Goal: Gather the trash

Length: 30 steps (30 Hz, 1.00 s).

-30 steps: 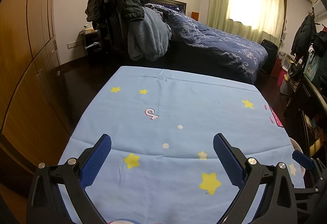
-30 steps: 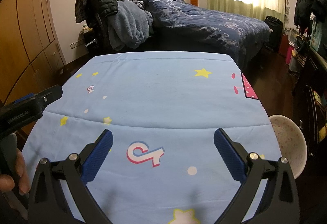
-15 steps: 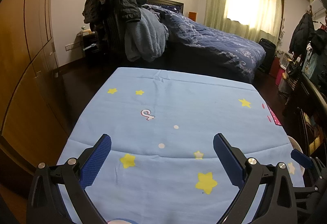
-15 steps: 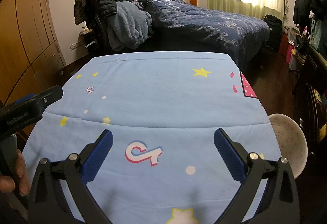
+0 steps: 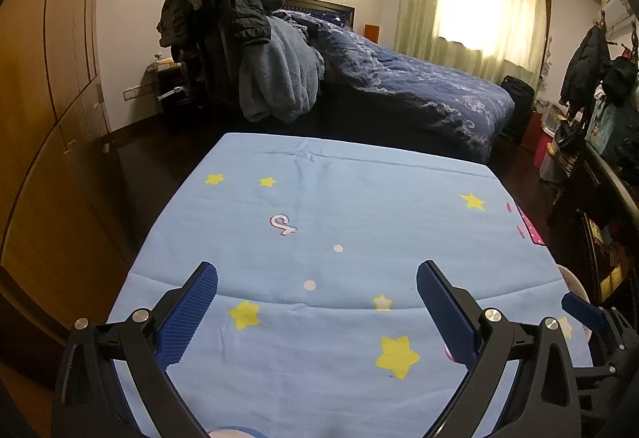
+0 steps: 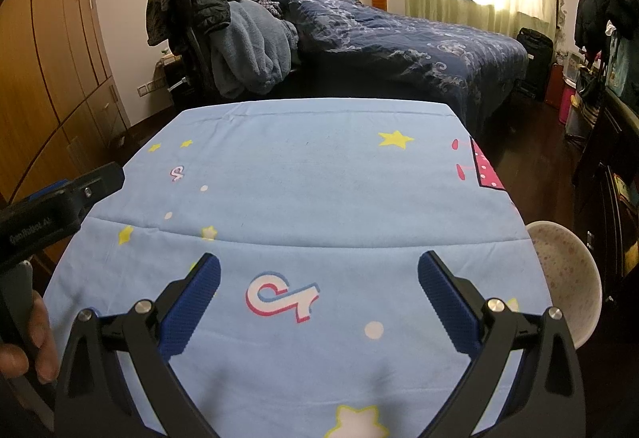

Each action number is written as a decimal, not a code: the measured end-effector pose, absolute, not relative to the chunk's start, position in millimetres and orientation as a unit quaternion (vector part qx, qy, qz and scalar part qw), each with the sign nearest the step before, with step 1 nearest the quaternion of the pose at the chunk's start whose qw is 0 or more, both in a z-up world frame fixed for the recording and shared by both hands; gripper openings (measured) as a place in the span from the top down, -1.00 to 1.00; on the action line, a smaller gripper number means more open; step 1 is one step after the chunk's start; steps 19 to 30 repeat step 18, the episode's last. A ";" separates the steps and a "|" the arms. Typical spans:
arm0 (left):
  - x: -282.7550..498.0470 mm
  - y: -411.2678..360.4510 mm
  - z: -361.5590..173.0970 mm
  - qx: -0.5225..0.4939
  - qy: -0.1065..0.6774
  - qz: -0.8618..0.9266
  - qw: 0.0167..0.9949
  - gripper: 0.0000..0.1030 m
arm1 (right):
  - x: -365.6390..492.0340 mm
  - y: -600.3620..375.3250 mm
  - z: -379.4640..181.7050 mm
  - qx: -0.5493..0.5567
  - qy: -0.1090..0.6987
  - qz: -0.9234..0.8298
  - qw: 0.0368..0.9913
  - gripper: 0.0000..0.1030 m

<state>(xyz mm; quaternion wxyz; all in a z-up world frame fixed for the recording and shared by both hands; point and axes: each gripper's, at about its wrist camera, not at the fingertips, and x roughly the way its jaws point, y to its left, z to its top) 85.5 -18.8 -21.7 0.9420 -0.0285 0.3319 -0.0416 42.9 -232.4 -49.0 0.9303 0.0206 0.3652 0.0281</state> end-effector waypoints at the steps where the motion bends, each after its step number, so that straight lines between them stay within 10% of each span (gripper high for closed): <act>1: 85.1 -19.6 -22.5 -0.029 0.332 -0.042 0.942 -0.93 | 43.0 -232.4 -49.0 0.021 0.365 0.028 0.930 -0.93; 30: 79.5 -20.1 -19.1 -0.024 0.315 -0.028 0.948 -0.93 | 40.8 -236.5 -48.3 0.025 0.361 0.026 0.932 -0.93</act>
